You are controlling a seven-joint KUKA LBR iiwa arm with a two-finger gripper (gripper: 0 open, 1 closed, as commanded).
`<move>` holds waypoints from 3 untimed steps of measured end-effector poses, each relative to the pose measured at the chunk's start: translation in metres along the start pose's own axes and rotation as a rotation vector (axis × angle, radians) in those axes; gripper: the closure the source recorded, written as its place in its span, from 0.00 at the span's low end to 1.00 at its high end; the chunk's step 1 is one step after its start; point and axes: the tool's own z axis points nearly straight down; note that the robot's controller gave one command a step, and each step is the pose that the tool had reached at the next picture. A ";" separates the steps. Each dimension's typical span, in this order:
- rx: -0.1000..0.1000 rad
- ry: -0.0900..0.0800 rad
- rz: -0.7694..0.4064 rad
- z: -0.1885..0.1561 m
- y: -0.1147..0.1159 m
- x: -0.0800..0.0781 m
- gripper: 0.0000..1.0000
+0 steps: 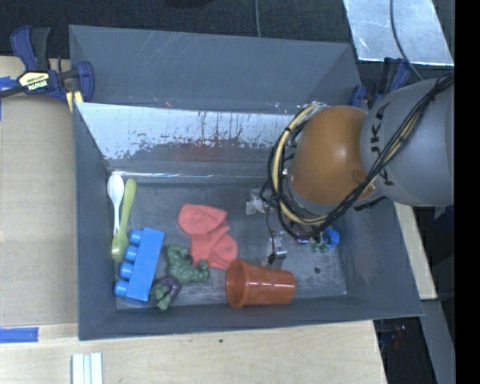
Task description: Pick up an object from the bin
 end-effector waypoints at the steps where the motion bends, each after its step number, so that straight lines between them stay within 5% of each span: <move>1: 0.001 0.004 0.069 -0.051 0.018 -0.004 0.00; 2: 0.000 -0.009 -0.052 -0.051 0.044 -0.039 0.00; 3: 0.000 -0.001 -0.013 -0.021 0.066 -0.023 0.00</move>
Offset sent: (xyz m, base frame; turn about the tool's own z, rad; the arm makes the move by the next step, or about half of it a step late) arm 0.0480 0.0625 0.0231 -0.1241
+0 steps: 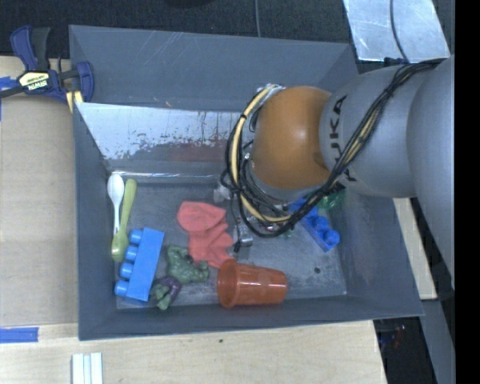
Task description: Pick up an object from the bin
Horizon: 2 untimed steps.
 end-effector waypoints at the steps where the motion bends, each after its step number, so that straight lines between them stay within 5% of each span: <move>1: 0.000 0.000 0.078 0.026 0.022 -0.004 0.00; 2: -0.002 -0.006 0.084 0.048 0.033 -0.050 1.00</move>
Offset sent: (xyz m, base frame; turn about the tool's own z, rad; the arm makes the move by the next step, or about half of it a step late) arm 0.0445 0.0380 -0.0497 0.0846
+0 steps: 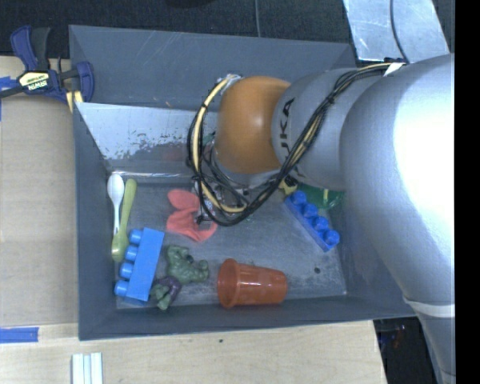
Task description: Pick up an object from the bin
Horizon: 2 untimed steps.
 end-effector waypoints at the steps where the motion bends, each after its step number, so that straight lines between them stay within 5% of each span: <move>1: 0.000 0.000 -0.001 0.000 0.000 0.000 1.00; 2: 0.000 0.004 0.007 -0.071 0.005 -0.010 1.00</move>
Offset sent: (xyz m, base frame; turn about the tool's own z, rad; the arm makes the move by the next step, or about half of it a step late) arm 0.0204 0.0136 0.1620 0.0187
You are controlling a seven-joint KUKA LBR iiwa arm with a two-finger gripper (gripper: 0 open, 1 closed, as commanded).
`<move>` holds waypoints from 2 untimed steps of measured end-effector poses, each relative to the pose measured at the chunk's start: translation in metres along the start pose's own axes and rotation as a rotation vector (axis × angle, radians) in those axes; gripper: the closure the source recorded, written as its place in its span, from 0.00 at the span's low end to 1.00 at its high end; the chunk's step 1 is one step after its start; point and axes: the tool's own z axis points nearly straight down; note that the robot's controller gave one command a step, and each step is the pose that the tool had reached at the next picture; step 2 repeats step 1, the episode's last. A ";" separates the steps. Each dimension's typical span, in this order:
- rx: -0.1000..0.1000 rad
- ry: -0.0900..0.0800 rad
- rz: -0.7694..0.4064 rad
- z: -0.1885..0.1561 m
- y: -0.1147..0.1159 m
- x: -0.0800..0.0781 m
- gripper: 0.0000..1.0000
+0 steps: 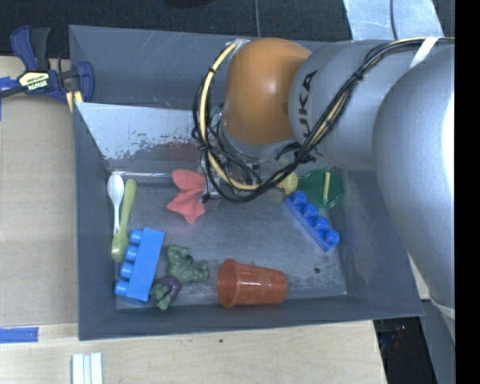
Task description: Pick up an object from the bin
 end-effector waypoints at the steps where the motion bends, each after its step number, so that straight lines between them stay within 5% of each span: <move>1: 0.001 0.001 -0.025 -0.074 -0.005 -0.004 1.00; 2: 0.001 0.001 -0.025 -0.074 -0.005 -0.004 1.00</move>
Offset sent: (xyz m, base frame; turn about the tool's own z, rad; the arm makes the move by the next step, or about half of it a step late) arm -0.0172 0.0144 -0.0739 -0.3739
